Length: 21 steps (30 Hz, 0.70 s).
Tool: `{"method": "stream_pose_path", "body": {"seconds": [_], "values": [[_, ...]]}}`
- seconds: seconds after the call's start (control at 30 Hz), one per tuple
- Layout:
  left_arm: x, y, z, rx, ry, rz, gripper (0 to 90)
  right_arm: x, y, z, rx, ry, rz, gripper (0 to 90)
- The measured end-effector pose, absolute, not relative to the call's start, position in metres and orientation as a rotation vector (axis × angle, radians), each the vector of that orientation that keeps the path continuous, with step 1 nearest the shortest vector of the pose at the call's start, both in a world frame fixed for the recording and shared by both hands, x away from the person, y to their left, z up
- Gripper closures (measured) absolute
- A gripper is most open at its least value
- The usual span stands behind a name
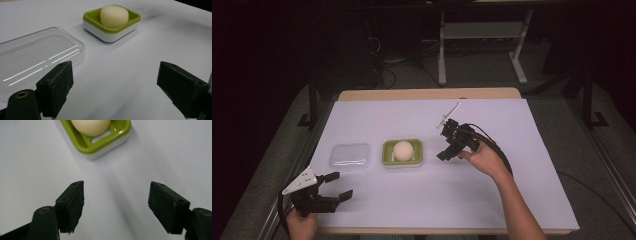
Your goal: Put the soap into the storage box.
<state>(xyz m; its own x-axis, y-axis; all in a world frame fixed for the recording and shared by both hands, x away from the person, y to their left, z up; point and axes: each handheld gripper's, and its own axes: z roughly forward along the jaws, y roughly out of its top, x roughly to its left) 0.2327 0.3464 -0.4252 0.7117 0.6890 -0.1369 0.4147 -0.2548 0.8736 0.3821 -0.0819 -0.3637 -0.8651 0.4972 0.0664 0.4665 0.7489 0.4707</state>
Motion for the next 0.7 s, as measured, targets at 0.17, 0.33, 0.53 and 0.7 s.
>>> {"method": "stream_pose_path", "body": {"seconds": [0.17, 0.33, 0.53, 0.7], "values": [[0.233, 0.346, -0.425, 1.891, 0.86, 0.331, 12.8, 0.373, -0.098, -0.368, 0.835, 2.869, 0.765, 28.0], [0.233, 0.346, -0.425, 1.894, 0.853, 0.336, 12.8, 0.362, -0.111, -0.372, 0.849, 2.86, 0.78, 27.9], [0.233, 0.346, -0.425, 1.9, 0.848, 0.338, 12.8, 0.339, -0.136, -0.383, 0.898, 2.838, 0.802, 27.4], [0.233, 0.346, -0.426, 1.901, 0.852, 0.337, 12.8, 0.305, -0.164, -0.394, 0.963, 2.763, 0.863, 23.6]]}}
